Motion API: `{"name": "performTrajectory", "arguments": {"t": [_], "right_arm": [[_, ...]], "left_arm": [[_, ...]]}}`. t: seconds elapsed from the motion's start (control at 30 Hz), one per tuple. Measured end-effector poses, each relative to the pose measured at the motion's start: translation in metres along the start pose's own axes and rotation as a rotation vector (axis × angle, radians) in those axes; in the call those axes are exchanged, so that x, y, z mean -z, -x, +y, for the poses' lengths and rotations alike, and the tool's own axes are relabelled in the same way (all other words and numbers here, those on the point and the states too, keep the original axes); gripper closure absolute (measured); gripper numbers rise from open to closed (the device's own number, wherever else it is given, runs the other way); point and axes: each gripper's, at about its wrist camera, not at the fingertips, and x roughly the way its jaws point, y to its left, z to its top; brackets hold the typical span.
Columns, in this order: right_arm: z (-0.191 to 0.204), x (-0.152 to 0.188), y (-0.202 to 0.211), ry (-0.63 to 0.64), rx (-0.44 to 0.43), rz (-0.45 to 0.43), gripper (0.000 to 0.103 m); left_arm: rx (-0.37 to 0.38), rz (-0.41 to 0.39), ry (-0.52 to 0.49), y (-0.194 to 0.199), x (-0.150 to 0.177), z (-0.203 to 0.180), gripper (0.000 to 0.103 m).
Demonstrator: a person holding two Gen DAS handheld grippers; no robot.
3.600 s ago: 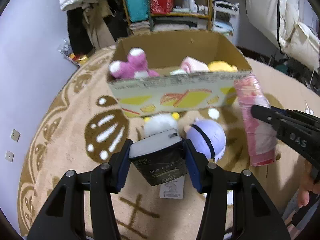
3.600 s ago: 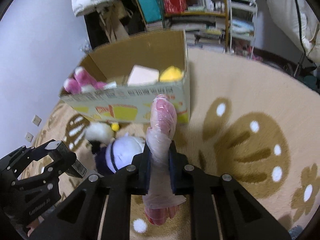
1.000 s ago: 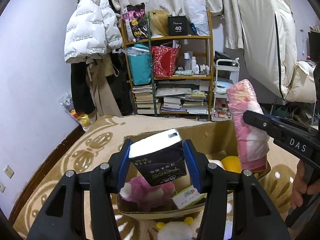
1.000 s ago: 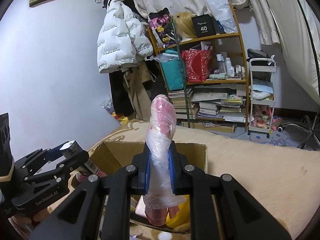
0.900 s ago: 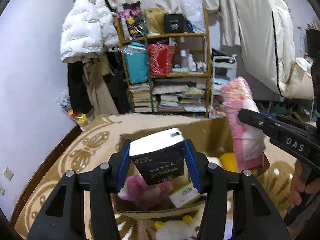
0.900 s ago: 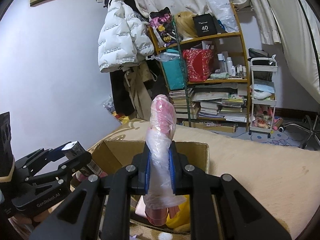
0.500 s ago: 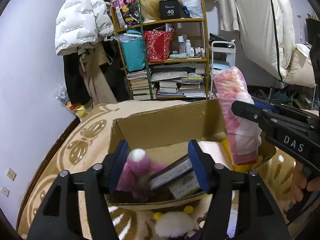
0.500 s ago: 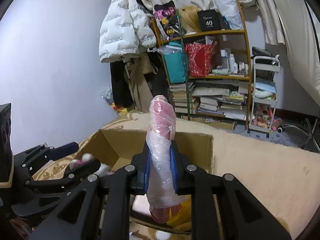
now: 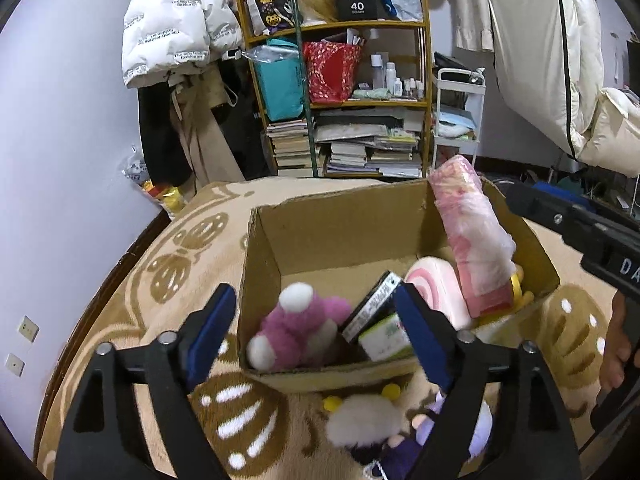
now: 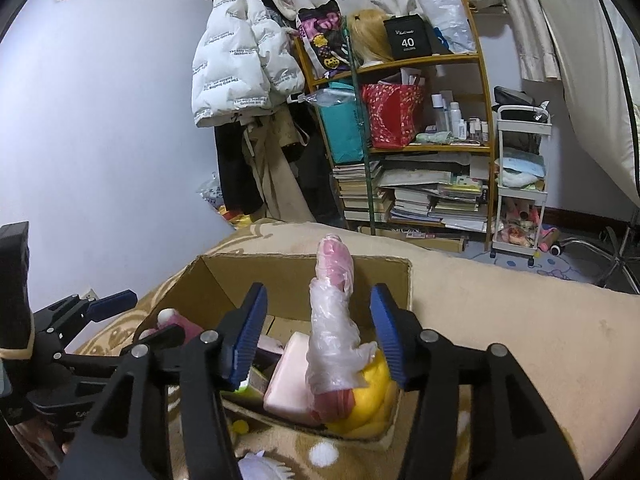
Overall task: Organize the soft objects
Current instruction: 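Lower the black box and pink roll into the box and open both tools, then withdraw both tools from the box toward the two plush dolls on the rug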
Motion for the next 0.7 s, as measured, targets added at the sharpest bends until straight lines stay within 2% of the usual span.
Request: {"name": "performTrajectory", "arguments": {"t": [0.33, 0.57, 0.7], "right_arm": [[0.005, 0.004, 0.034, 0.0, 0.032, -0.012, 0.02], [0.01, 0.005, 0.053, -0.01, 0.051, -0.009, 0.002], [0.014, 0.006, 0.061, -0.009, 0.058, -0.004, 0.001]], "left_arm": [[-0.04, -0.004, -0.001, 0.034, 0.007, 0.0, 0.008], [-0.034, 0.018, 0.046, 0.061, 0.014, 0.013, 0.005], [-0.03, 0.04, 0.065, 0.071, 0.018, 0.018, 0.004]]}}
